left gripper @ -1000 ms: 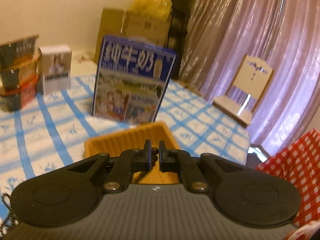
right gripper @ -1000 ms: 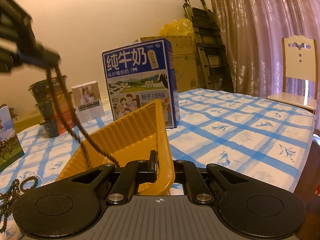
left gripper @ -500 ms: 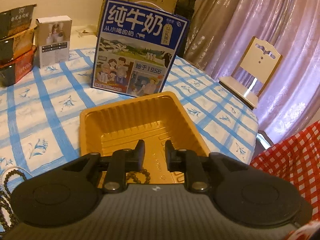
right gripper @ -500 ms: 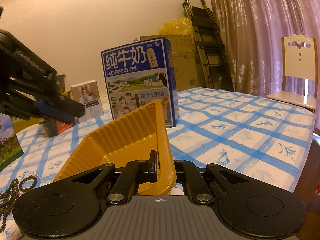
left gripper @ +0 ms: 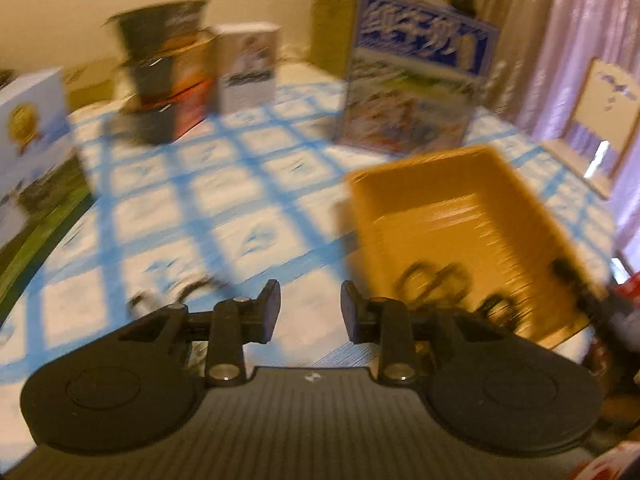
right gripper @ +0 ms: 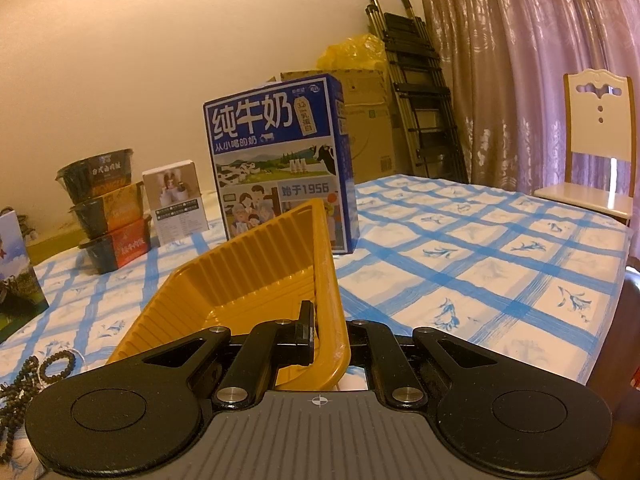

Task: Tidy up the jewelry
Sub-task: 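Reach the left tool back to the bead pile and grasp another bracelet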

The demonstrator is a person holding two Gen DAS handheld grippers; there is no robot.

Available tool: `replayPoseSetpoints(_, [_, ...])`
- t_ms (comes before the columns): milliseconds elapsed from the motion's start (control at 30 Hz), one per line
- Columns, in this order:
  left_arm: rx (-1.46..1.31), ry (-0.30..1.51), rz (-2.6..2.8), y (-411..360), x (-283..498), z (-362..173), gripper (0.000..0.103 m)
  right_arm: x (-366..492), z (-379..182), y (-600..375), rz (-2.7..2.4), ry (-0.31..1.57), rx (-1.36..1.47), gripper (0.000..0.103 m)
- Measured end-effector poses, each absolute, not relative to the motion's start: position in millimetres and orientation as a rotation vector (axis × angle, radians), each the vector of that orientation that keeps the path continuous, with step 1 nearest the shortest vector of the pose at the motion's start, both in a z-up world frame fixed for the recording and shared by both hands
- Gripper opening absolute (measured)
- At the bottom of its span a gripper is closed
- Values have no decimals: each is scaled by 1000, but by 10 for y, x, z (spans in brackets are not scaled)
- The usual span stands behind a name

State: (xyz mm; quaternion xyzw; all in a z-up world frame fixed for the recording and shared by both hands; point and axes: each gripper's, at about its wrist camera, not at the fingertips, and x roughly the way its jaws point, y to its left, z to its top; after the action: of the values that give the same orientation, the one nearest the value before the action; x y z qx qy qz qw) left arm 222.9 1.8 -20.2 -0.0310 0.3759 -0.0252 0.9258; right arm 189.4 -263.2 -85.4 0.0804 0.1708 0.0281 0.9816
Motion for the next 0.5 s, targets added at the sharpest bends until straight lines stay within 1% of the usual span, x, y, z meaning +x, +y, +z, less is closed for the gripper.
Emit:
replayPoseSetpoints(267, [-42,846,62,399,1878,-648,29,1891,-841,-2623,57,344,157,7])
replayPoseSetpoints(500, [-19,850,68,429,1925,-802,28,1887,-840,-2623,57,343,154,7])
